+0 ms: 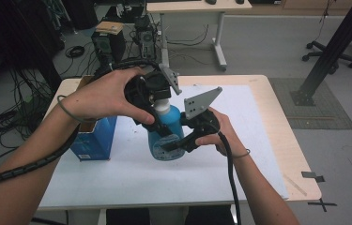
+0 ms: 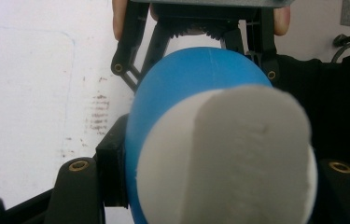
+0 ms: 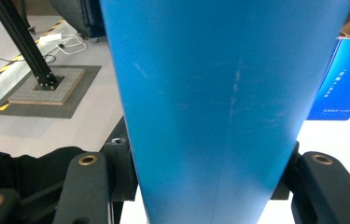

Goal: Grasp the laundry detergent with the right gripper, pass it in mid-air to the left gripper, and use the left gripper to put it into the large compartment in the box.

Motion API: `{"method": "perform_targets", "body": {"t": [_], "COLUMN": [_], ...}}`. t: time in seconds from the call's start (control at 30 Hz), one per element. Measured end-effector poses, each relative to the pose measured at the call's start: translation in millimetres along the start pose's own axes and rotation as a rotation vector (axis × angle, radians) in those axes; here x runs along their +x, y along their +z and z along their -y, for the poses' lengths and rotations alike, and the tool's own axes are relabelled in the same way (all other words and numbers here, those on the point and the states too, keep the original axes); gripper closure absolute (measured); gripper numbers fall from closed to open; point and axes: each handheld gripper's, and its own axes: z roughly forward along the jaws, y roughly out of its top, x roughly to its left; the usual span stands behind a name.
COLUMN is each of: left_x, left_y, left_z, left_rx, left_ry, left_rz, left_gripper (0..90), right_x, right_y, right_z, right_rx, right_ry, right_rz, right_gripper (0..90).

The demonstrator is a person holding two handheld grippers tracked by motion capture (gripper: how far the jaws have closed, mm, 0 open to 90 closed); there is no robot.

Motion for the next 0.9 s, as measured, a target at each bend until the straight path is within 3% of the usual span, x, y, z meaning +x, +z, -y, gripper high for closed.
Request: {"method": "perform_targets", "body": {"t": [0.9], "left_x": [-2.2], "left_y": [1.3], "left_z": [-11.3], "left_rx": [0.060], "left_ry": [0.005], "left_rz": [-0.023], "left_gripper": [37.8], "right_x": [1.3], "right_y": [1.5], "right_z": [3.1], "right_rx": [-0.029], "right_ry": [0.008], "right_rz": [0.020], "right_gripper": [42.0]}}
